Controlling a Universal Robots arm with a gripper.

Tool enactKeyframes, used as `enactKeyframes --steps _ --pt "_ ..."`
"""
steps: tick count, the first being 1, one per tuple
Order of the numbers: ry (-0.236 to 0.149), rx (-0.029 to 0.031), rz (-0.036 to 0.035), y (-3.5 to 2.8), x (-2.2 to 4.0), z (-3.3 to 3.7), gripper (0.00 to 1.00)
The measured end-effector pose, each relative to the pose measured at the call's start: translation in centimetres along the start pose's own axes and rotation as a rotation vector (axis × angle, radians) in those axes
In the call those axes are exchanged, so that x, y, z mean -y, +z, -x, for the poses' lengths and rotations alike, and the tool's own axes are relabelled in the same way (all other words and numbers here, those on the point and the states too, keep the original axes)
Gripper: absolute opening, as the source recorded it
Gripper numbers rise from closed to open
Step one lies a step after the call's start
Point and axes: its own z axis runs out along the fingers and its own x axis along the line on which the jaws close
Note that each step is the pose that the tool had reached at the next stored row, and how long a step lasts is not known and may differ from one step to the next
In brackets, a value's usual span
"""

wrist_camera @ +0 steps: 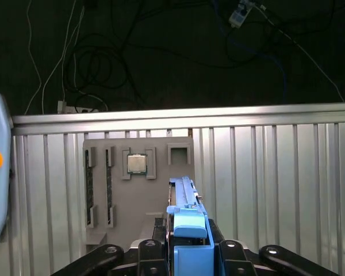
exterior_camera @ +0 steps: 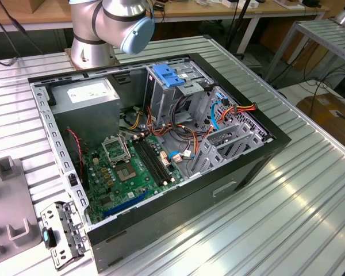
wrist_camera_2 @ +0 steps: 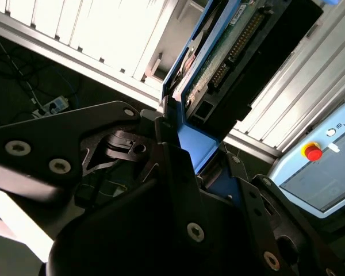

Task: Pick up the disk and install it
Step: 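Pick up the disk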

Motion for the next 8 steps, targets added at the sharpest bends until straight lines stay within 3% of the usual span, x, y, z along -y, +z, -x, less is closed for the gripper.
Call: enactKeyframes --steps 8 --pt "0.000 0.0000 0.0001 -0.26 0.00 -0.01 0.37"
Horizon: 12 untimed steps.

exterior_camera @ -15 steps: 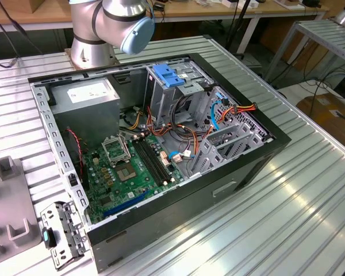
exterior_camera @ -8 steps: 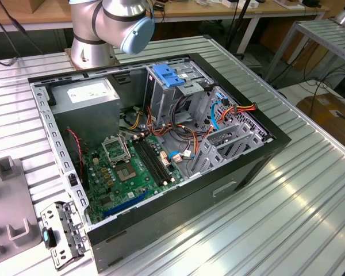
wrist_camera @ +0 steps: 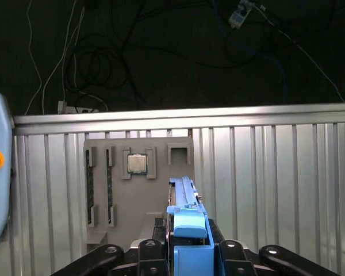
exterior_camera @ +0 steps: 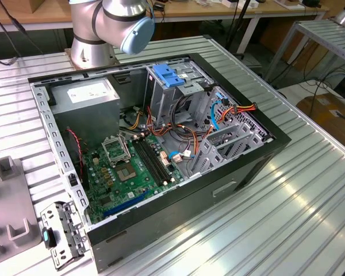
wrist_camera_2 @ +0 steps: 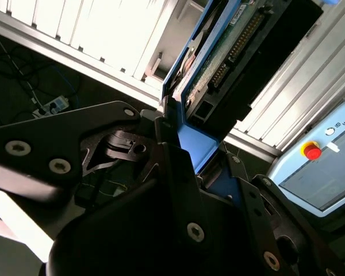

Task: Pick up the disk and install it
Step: 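Pick up the disk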

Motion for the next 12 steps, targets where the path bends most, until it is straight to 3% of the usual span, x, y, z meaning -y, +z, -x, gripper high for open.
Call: enactKeyframes --steps 12 --pt "0.000 0.0000 0.0000 -0.98 0.00 -0.03 0.37"
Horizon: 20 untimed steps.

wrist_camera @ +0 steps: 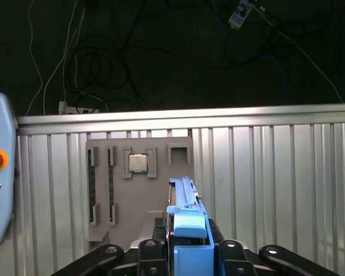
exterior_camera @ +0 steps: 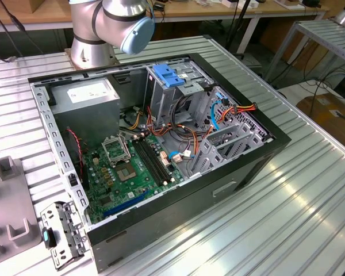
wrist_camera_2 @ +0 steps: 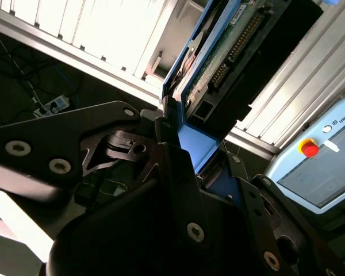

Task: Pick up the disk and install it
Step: 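Pick up the disk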

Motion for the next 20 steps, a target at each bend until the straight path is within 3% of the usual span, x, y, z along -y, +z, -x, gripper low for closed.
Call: enactKeyframes --steps 5,20 --pt "0.000 0.0000 -0.0001 -0.23 0.00 -0.01 0.37" --pt "0.000 -0.0001 0.0024 -2.21 -0.01 -0.06 0.37"
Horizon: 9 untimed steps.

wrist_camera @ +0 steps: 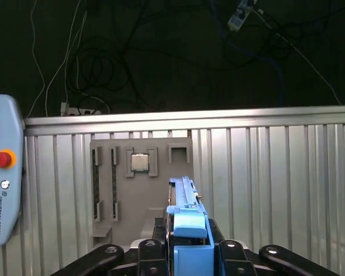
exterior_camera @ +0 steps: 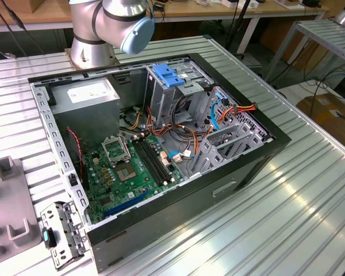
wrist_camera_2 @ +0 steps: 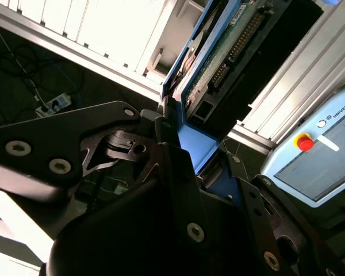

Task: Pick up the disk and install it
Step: 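Pick up the disk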

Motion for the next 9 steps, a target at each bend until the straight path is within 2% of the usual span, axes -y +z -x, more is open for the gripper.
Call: enactKeyframes --steps 4,9 --pt "0.000 0.0000 0.0005 -0.45 0.00 -0.01 0.37" --pt "0.000 0.0001 0.0005 -0.47 0.00 -0.01 0.37"
